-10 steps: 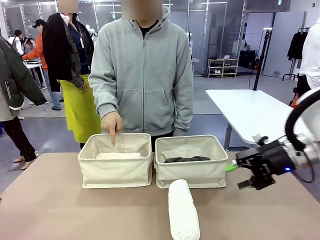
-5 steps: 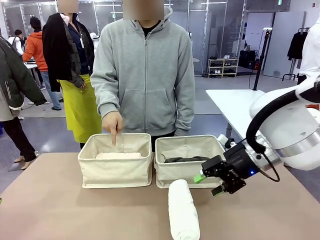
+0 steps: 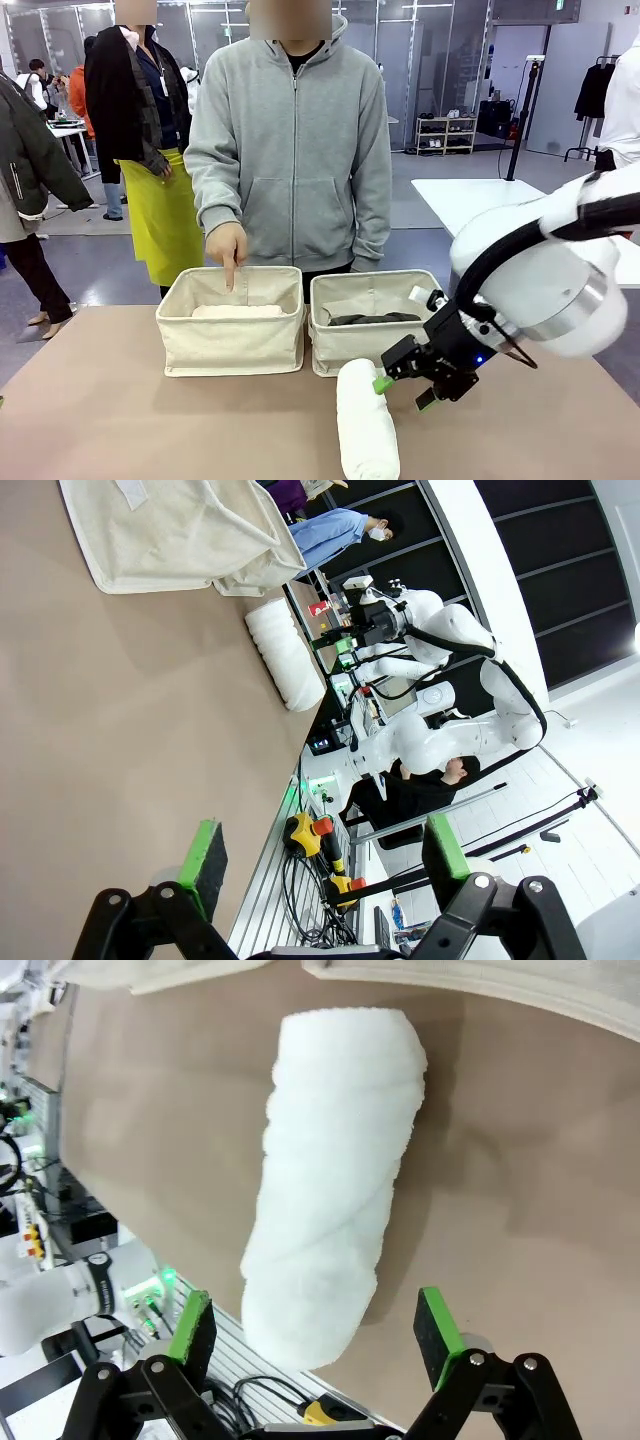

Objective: Divide the towels into two baskets.
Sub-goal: Pick up one hotel-folded towel from the bottom of the table and place it in the Fabric basket indicated by the person.

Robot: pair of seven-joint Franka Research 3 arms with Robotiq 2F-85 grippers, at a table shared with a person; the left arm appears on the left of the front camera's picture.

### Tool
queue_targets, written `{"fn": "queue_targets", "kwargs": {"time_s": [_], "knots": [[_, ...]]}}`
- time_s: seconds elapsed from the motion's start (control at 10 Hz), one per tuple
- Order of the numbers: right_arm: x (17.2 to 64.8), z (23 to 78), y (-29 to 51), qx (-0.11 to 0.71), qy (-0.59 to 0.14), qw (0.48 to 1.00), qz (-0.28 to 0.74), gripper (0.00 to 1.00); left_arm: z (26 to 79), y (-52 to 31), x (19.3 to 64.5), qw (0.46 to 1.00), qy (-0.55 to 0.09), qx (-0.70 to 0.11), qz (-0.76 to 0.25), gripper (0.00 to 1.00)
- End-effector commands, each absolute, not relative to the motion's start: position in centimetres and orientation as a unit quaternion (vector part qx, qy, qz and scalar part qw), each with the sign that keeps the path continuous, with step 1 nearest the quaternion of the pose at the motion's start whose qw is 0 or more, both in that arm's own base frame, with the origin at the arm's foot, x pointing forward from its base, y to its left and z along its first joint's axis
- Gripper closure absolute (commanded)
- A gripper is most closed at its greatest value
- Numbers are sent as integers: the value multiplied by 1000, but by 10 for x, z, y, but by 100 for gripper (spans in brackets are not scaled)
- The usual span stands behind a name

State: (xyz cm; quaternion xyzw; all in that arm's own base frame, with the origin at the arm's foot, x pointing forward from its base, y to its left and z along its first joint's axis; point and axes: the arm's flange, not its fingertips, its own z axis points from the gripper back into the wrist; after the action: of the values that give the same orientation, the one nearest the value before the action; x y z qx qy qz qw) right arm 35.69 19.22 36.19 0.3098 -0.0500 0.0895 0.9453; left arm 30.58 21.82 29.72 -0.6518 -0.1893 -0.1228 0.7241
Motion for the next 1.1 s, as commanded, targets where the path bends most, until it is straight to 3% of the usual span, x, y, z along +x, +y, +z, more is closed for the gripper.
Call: {"fn": "queue_targets", "kwargs": {"time_s": [0.0, 1.0], "knots": [[363, 352, 217, 272, -41, 958, 82, 0, 301, 219, 303, 724, -193, -650, -125, 0], [393, 304, 272, 226, -55, 966, 108, 0, 301, 219, 303, 724, -193, -650, -125, 0]]}}
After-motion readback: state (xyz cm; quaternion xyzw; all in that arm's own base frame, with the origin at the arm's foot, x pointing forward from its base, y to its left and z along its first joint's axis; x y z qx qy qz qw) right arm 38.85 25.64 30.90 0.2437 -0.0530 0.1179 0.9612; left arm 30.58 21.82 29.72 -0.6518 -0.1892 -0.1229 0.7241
